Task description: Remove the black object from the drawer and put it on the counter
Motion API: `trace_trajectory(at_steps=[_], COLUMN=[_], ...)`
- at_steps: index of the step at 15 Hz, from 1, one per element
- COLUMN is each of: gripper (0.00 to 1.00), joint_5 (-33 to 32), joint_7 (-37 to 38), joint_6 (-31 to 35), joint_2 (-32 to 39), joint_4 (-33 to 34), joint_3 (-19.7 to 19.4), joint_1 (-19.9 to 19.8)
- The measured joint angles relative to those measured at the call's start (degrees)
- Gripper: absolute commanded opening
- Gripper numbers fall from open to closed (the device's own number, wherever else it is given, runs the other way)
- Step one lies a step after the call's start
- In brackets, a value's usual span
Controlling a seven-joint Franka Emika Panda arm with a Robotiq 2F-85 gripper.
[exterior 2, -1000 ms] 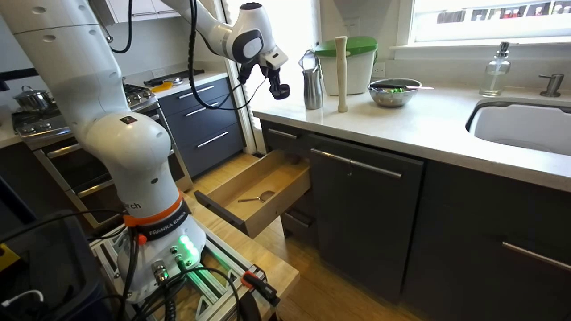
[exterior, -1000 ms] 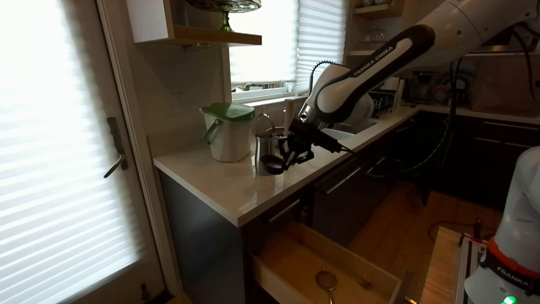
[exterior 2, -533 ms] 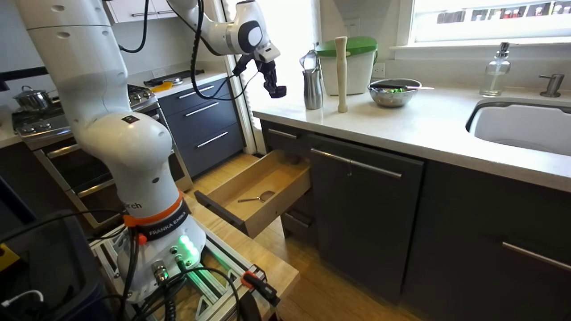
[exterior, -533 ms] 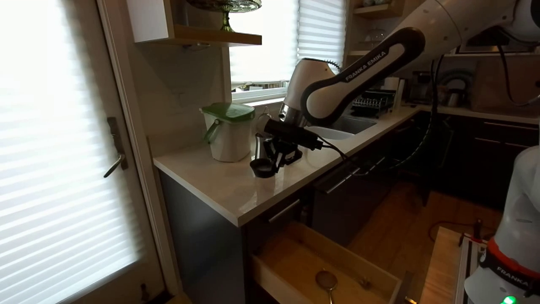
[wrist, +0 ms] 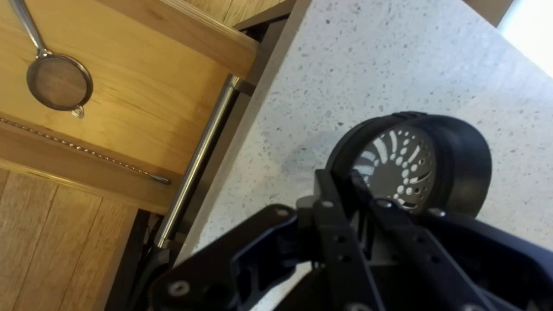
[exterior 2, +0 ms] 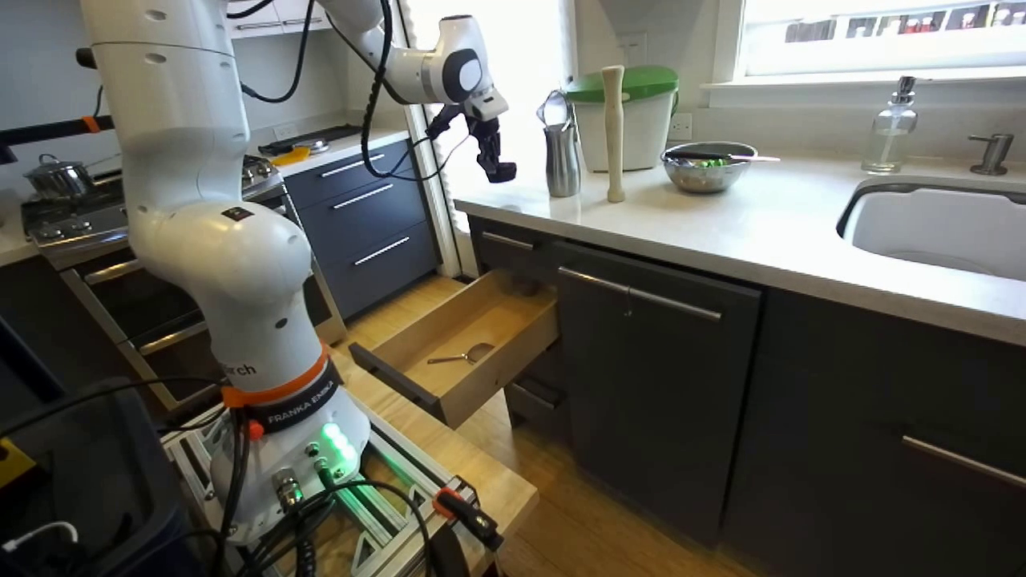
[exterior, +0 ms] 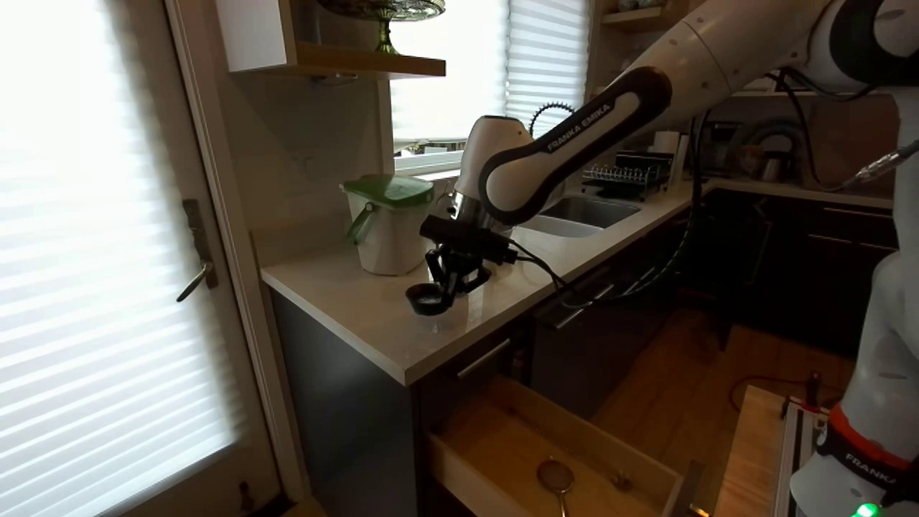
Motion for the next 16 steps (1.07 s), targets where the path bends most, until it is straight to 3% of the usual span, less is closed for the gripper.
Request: trace_trajectory(at_steps=[1, 2, 3, 9, 11, 16], gripper=[0.03, 0.36, 0.36, 0.81, 0.96, 1.0], joint_5=[0.7, 1.3, 1.7, 3.5, 5.3, 6.5], joint_7=[0.0, 0.0, 0.0, -0.6, -4.0, -19.5], joint_6=[0.0, 0.0, 0.0, 0.2, 0.3, 0.1], joint_2=[1.3, 2.4, 3.3, 3.8, 2.0, -5.8], joint_4=[0.8, 1.5, 2.1, 3.7, 3.2, -3.7], joint_3=[-0.1, -0.2, -0.3, -0.4, 0.3, 2.1], joint_1=[0.0, 0.0, 0.1, 0.5, 0.5, 0.7])
